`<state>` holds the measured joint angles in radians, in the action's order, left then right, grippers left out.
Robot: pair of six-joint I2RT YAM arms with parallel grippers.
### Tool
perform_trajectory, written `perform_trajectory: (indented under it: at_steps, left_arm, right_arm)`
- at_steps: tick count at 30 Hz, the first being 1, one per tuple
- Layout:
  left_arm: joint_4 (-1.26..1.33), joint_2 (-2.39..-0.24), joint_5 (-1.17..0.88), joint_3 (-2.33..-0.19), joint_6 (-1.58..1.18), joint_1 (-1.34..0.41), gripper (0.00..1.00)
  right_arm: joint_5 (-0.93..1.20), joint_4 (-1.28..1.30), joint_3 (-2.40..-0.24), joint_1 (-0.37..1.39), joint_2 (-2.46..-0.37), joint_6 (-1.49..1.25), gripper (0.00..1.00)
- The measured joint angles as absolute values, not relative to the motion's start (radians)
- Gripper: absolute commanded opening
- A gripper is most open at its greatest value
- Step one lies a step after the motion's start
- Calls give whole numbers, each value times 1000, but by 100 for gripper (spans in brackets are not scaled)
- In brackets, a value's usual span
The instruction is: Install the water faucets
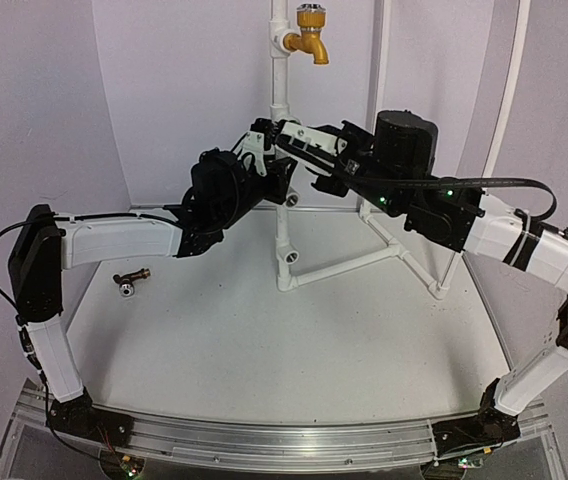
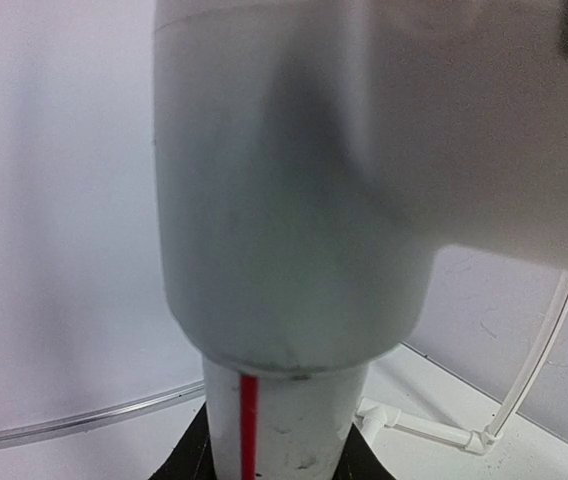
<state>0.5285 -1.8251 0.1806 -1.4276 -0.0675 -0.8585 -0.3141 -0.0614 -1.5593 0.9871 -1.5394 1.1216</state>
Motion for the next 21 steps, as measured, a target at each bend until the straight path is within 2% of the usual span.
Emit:
perform_trajectory:
  at_steps: [21]
  left_arm:
    - [522,-1839,211,-1445,-54,-860,0]
  right_arm:
    - [-262,-165,-1510,959,-1541,648,0]
